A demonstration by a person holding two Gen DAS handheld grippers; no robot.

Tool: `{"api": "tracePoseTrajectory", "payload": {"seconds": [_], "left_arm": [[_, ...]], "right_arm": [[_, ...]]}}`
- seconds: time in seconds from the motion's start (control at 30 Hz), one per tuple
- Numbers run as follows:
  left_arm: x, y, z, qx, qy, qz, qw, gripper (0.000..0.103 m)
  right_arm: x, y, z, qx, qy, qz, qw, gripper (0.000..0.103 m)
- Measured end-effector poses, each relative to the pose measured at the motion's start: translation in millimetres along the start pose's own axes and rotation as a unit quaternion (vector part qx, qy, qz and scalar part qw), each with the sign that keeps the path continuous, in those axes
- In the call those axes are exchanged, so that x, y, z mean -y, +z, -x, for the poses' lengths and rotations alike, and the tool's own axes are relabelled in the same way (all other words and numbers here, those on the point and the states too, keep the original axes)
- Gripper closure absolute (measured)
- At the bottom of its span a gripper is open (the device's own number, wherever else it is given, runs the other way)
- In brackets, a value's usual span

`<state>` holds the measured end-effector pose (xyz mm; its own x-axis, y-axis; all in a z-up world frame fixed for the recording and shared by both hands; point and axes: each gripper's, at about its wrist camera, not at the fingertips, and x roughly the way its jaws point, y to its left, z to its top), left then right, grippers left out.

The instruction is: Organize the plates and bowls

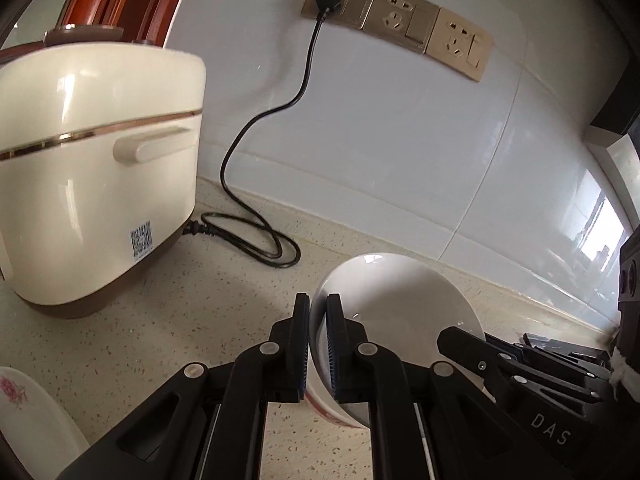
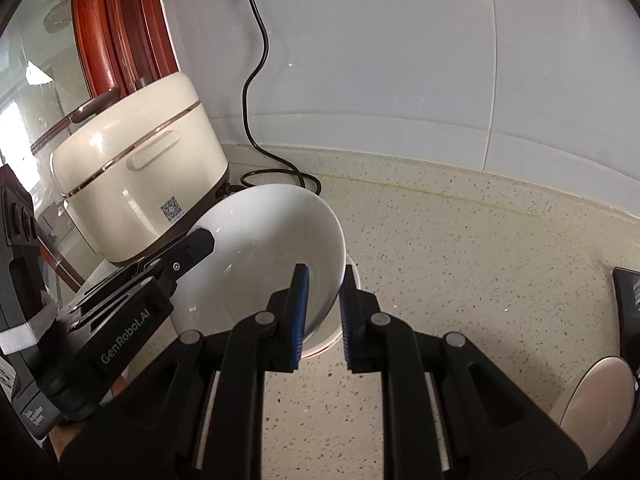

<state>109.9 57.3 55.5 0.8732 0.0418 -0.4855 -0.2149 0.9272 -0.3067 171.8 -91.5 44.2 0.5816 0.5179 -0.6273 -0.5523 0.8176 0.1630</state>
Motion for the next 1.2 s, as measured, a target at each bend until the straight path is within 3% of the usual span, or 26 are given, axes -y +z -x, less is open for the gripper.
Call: {"api": "tracePoseTrajectory", "payload": {"seconds": [0.7,0.77,0.83,0.9,0.97,1.03,1.1,1.2], "left_arm": [[0,-4,-12,-0.032,0.019,-0.002,0.9993,0.094],[0,-5,-14,-0.037,0.022,-0.003,0.999,0.092],[2,-7,-17,-0.046,0.024,-0.004,0.9986,0.077],[7,-8,-16,-0.046,0.017,-0.01,0.9987,0.069],[10,-8,-13,-0.037,0.027,-0.02,0.9988,0.068],[10,-7,-12,-0.036,0.025,-0.018,0.9989,0.066],[7,-7,-12,-0.035,0.025,-0.011,0.999,0.065],[4,-6,-10,-0.031,0.027,-0.003,0.9991,0.061]], "right_arm": [[-1,-6,-23,-0.033,-0.003,-0.002,0.999,0.082],[-1,-7,-27,-0.038,-0.004,-0.001,0.999,0.082],[-4,-7,-31,-0.04,-0.004,0.002,0.999,0.08],[-5,-7,-31,-0.04,-0.006,0.002,0.999,0.076],[-5,-7,-32,-0.04,-0.01,0.001,0.999,0.076],[-2,-7,-33,-0.04,-0.009,-0.006,0.999,0.07],[1,-7,-31,-0.035,-0.018,-0.013,0.999,0.055],[5,-6,-24,-0.022,-0.023,-0.021,0.999,0.044]]}}
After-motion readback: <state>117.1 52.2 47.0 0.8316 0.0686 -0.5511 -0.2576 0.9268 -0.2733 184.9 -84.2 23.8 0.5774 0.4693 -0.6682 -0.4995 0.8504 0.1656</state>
